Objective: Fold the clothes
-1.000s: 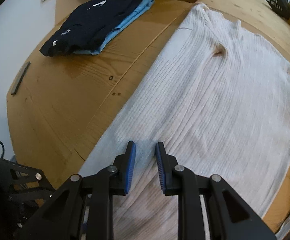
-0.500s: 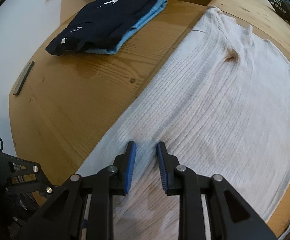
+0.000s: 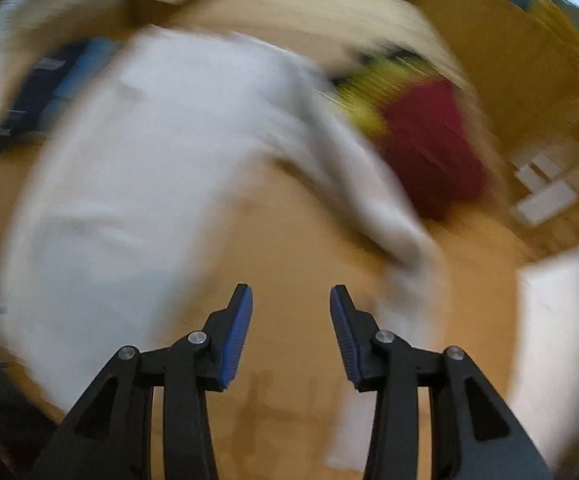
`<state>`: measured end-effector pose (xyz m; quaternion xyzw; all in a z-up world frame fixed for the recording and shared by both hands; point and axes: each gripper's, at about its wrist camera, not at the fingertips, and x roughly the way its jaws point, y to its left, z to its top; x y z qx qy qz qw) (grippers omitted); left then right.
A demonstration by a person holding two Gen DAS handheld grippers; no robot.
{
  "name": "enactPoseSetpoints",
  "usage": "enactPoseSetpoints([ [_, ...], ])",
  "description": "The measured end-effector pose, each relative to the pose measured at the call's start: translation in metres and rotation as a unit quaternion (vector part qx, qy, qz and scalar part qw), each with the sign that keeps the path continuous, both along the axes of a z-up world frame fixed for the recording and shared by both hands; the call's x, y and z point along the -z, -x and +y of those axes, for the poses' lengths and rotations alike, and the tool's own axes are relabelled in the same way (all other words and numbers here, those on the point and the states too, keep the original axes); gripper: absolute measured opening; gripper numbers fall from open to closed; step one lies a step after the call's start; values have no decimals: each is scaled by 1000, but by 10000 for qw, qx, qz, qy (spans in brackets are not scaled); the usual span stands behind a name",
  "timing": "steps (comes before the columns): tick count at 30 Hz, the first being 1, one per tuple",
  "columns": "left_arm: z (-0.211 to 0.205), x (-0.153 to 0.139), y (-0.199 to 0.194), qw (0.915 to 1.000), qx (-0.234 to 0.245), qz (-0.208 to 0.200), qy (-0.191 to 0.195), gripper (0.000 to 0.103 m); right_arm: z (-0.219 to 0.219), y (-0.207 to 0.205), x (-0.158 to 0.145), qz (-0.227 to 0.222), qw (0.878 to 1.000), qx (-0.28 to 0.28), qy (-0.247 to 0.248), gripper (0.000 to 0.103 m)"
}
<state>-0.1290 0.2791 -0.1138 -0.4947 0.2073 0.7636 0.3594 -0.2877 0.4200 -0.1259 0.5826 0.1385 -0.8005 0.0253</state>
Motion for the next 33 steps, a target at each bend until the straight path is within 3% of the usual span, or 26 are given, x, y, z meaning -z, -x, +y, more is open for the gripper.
enactPoseSetpoints([
  [3, 40, 5, 1, 9994, 266, -158, -126, 45, 35, -11, 13, -242, 9994, 209, -123, 40],
  [7, 79, 9, -1, 9984, 488, -249, -144, 45, 45, -17, 24, -395, 9991, 113, 36, 40],
  [12, 92, 6, 1, 9983, 518, -266, -59, 45, 31, -29, 50, -728, 9963, -117, -437, 40],
  [15, 85, 1, 16, 9986, 407, -325, -53, 46, 36, -51, 48, -747, 9971, -79, -96, 40],
  [20, 75, -17, 88, 9983, -96, -480, -308, 46, 46, -97, 45, -596, 9974, 49, 405, 40],
  [24, 88, -35, 175, 9944, -740, -514, -555, 61, 57, -109, 51, -505, 9975, 220, 452, 40],
  [27, 111, -37, 233, 9916, -1091, -481, -500, 61, 66, -114, 54, -452, 9974, 316, 453, 40],
  [33, 141, -10, 326, 9714, -2031, -1126, -499, 61, 80, -113, 55, -549, 9958, 233, 700, 40],
])
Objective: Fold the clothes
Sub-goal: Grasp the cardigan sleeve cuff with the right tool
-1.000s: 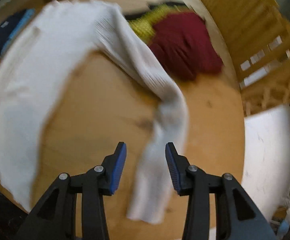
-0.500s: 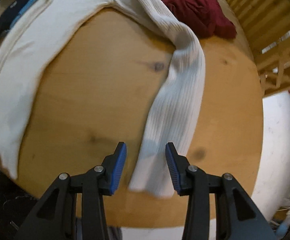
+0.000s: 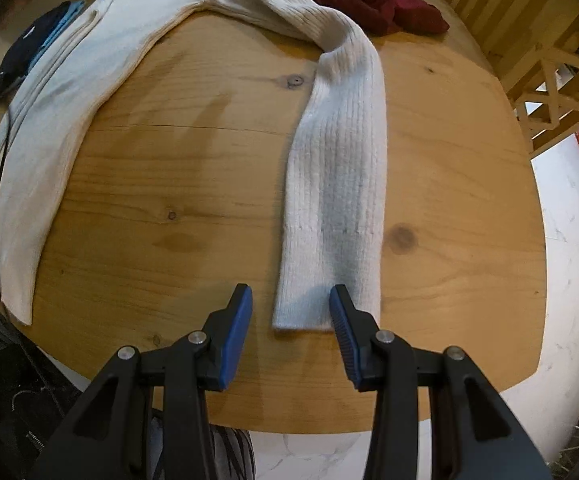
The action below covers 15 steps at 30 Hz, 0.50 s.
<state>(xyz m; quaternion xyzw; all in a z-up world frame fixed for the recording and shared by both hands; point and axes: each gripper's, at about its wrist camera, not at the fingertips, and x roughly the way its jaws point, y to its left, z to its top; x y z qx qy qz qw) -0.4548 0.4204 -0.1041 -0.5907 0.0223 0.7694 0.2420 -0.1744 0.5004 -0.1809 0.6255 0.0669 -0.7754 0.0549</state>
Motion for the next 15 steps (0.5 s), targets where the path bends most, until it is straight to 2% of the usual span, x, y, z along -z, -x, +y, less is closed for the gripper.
enactPoseSetpoints([
  [4, 7, 14, 22, 9993, -314, -192, 32, 61, 4, 0, 0, -32, 9999, -141, 19, 37],
  [7, 6, 23, 30, 9982, -550, -237, -15, 61, 5, -2, 0, 36, 9997, -221, -48, 31],
  [9, 4, 33, 33, 9972, -665, -346, -63, 61, 7, -4, -1, 117, 9996, -236, -41, 23],
  [10, 3, 38, 34, 9967, -700, -405, -57, 61, 10, -5, -1, 148, 9996, -223, -15, 23],
  [13, 2, 46, 36, 9962, -793, -358, -48, 61, 16, -8, -2, 236, 9996, -171, 49, 16],
  [14, 2, 47, 36, 9962, -800, -329, -88, 61, 18, -10, -2, 268, 9995, -149, 66, 10],
  [15, 3, 48, 36, 9968, -735, -284, -144, 57, 20, -11, -3, 288, 9994, -129, 103, 9],
])
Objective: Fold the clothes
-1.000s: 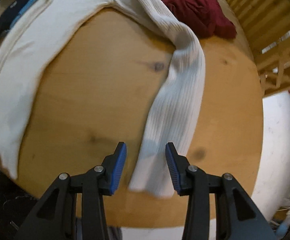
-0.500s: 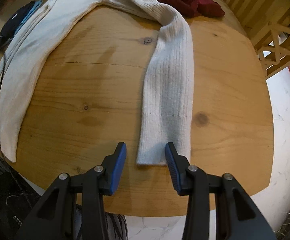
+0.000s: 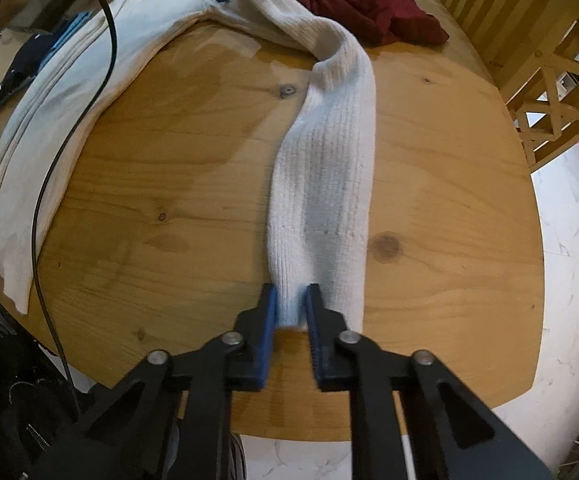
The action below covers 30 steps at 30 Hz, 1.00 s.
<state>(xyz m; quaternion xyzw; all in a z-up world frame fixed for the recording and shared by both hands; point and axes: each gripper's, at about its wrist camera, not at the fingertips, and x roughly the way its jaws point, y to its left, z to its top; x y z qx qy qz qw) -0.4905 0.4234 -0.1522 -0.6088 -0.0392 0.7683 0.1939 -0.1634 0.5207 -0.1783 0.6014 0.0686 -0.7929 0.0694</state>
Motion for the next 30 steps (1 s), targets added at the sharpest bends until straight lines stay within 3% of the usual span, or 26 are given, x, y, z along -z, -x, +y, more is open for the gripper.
enactPoseSetpoints([
  [1, 1, 0, -1, 9999, 96, 74, -24, 53, 2, -1, 0, 10, 10000, 17, 51, 8],
  [3, 3, 0, -2, 9995, 236, 181, -51, 27, 5, -5, -1, 42, 9999, 31, 117, 8],
  [6, 2, -4, -5, 9985, 405, 360, -120, 14, 10, -10, -5, 90, 9996, 73, 259, 8],
  [18, -37, -41, -21, 9942, 873, 627, -75, 9, 13, -24, -76, 700, 9889, 10, 1312, 8],
  [24, -65, -58, -27, 9934, 878, 741, -33, 5, -38, -50, -109, 985, 9788, -398, 1753, 8],
  [30, -99, -61, -26, 9949, 776, 594, -226, 2, -82, -51, -109, 1003, 9723, -798, 1955, 8],
])
